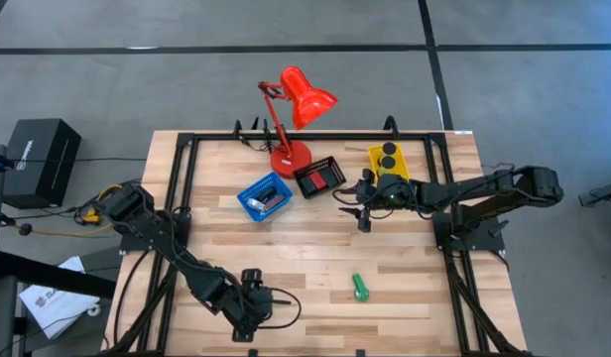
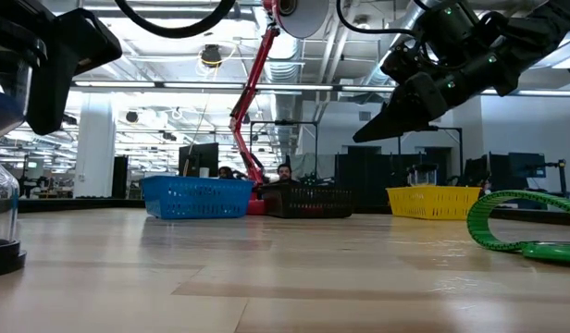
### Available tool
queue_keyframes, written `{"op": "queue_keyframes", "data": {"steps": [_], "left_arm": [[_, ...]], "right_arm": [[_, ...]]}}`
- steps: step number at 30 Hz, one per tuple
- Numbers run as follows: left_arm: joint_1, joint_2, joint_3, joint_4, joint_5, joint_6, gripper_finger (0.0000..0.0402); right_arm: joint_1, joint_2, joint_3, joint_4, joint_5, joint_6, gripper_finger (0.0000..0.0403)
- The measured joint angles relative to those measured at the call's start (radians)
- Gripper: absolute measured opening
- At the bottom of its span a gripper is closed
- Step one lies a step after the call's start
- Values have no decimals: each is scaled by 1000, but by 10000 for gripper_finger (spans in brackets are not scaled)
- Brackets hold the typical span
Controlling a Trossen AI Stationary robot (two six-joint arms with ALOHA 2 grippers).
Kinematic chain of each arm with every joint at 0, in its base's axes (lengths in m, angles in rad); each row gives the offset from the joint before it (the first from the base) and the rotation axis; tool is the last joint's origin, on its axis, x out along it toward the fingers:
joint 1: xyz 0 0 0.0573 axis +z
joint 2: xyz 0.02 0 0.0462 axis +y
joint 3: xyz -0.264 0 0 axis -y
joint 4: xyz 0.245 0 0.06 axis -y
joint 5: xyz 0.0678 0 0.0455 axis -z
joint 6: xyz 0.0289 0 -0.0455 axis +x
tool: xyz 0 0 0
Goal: Pick & Place Office items
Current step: Put the blue hourglass into the yellow bin
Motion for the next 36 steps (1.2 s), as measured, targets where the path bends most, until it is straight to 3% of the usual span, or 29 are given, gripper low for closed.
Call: {"op": "queue_keyframes", "data": {"steps": [6,22,29,36], "left_arm": [[0,0,0,3,-2,2,283],[56,0,0,7,-5,2,204],[119,-18,-1,9,-17,8,213],[210,-68,0,32,-77,120,200]], "right_arm": [[0,0,0,0,0,0,230],[0,0,0,0,0,0,230],[0,0,0,0,0,0,230],[0,0,0,0,0,0,230]]}}
